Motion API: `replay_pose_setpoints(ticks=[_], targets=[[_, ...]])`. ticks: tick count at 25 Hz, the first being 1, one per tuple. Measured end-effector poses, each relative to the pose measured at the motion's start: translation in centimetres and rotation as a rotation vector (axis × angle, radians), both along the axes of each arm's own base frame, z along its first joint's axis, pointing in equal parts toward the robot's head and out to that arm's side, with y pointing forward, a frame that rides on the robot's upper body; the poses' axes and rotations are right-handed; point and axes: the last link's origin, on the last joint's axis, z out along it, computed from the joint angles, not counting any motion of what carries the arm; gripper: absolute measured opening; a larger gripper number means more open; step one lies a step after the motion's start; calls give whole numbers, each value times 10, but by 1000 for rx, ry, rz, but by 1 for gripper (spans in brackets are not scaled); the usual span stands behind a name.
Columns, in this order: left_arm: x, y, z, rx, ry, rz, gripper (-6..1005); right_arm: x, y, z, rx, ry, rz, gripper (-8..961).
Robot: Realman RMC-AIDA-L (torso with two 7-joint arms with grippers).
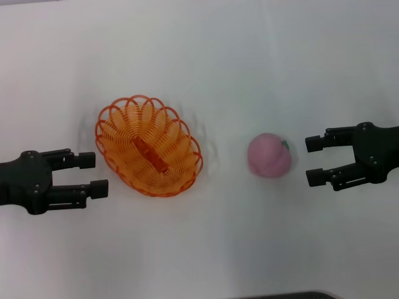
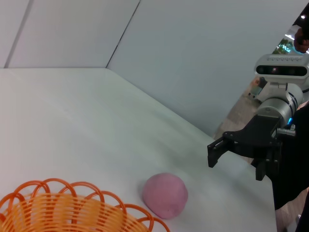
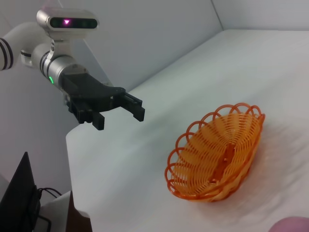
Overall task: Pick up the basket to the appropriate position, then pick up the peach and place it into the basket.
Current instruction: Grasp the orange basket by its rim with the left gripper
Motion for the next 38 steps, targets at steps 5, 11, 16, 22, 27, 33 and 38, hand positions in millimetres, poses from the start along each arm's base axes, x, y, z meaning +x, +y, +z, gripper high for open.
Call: replay_pose_setpoints(ticks=[5, 11, 16, 22, 27, 33, 38], targets=[[0, 0, 0, 0, 0, 1, 810, 0, 0, -1, -2, -4, -1, 914], [-1, -1, 0, -1, 0, 4, 809, 0, 0, -1, -3, -5, -1, 915], [1, 2, 1, -16, -7, 32, 809, 0, 0, 0, -2, -5, -3, 915], [29, 23, 22, -117, -15, 74, 808, -1, 2, -1, -6, -5, -5, 915], [52, 52, 41, -127, 49, 117, 807, -2, 3, 0, -5, -6, -3, 915], [79, 93, 54, -89, 175, 138, 806, -2, 3, 0, -1, -3, -3, 914], [88, 126, 38, -30, 388, 153, 806, -4, 5, 0, 3, 0, 2, 914]])
